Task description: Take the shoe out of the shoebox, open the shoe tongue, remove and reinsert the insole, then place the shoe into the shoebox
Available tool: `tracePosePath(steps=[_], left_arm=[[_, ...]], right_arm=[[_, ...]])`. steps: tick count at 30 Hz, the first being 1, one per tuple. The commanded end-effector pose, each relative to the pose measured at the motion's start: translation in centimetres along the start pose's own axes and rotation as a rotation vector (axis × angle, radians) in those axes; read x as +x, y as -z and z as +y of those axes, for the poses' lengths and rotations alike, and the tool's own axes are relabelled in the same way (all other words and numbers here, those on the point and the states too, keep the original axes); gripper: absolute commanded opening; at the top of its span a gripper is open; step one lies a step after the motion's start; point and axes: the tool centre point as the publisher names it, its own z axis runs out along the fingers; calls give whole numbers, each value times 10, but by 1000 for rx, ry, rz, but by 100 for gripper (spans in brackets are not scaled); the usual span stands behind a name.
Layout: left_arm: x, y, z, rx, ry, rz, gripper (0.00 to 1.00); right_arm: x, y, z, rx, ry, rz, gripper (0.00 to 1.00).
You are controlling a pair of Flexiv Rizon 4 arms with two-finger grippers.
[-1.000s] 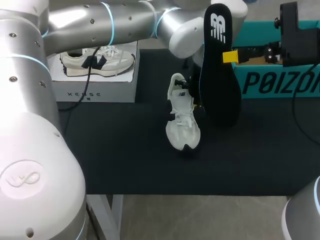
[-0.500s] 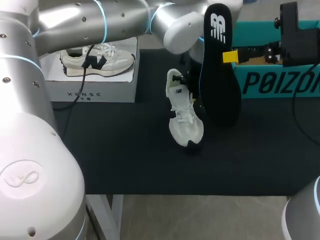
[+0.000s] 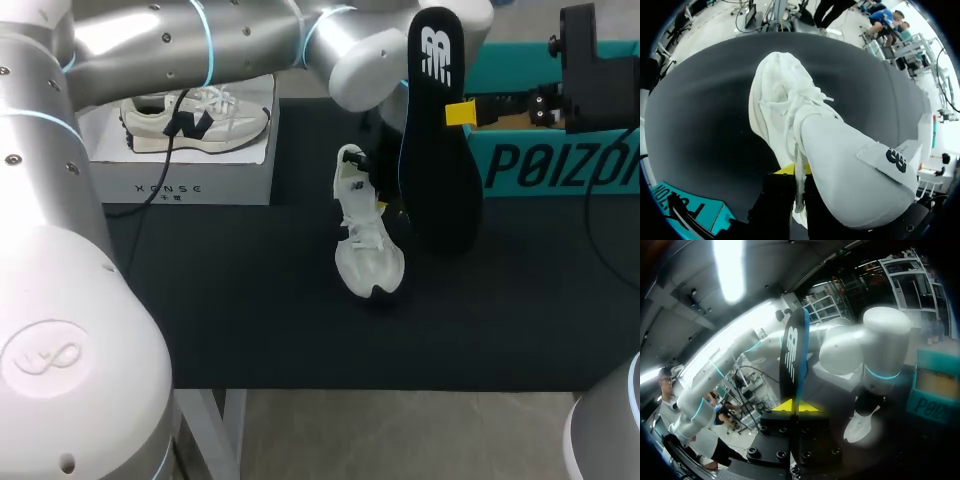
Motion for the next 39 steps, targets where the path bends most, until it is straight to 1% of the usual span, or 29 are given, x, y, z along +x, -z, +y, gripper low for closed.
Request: tracePosePath(steps=[1,2,5,12,17,22,27,30,33,34,39], left_arm=[[-5,-2,3,9,-8,15,93],[-6,-2,3,12,-11,16,100],[-5,0,1,5,-7,-10,100],[6,20,2,-47,48,-98,100],[16,43,13,-92,94,-167,100],[31,71,25,-173,127,-246,100],[56,93,34,-230,113,-466,100],[68,104,38,-249,98,-537,100],[73,109,38,-254,28,-566,100],[75,109,38,-239,21,-534,100],[75,109,38,-239,21,-534,100]], right_arm=[[-1,-2,0,1,0,0,0],[-1,-2,0,1,0,0,0],[-1,-2,0,1,0,0,0],[-1,-2,0,1,0,0,0],[-1,-2,0,1,0,0,0],[-1,-2,0,1,0,0,0],[-1,-2,0,1,0,0,0],[-1,-2,0,1,0,0,0],[-1,-2,0,1,0,0,0],[-1,-2,0,1,0,0,0],[-1,-2,0,1,0,0,0]])
